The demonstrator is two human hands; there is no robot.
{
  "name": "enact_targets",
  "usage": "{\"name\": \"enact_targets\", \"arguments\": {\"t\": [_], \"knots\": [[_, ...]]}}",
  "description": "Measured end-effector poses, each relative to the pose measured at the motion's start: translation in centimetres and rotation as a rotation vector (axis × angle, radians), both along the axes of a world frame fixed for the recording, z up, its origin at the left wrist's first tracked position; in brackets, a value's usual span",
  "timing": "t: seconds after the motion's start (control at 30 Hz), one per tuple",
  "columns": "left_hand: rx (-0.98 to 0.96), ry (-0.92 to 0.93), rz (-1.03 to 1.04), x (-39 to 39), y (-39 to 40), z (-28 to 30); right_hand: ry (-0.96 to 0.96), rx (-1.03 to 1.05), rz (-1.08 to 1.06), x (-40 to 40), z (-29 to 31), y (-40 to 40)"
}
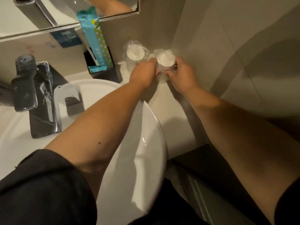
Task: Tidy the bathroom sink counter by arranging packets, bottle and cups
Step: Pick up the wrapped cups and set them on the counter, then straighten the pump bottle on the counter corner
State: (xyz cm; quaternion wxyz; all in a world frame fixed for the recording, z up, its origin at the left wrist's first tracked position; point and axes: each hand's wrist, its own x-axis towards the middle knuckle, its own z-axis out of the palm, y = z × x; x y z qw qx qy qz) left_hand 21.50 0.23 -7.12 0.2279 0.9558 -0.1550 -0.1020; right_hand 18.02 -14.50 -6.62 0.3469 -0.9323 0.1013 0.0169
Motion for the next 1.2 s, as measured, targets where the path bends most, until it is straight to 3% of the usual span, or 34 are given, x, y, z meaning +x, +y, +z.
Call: {"name": "enact_targets", "arguments": {"t": [0.43,0.83,1.2], "knots": [[0.026,-0.009,0.016,0.4,-0.6,-0.4,-0.02,-0.036,0.004,0.9,-0.5,-0.3],[0.088,-0.024,0.004,-3.2,0.3,2.6,0.032,-0.077,0.026,-1.7,2.3,-0.5],[0.301,-0.214,-0.151,-10.3,3.8,5.0,0.09,-0.387,0.204,-9.6,6.1,1.4]]}}
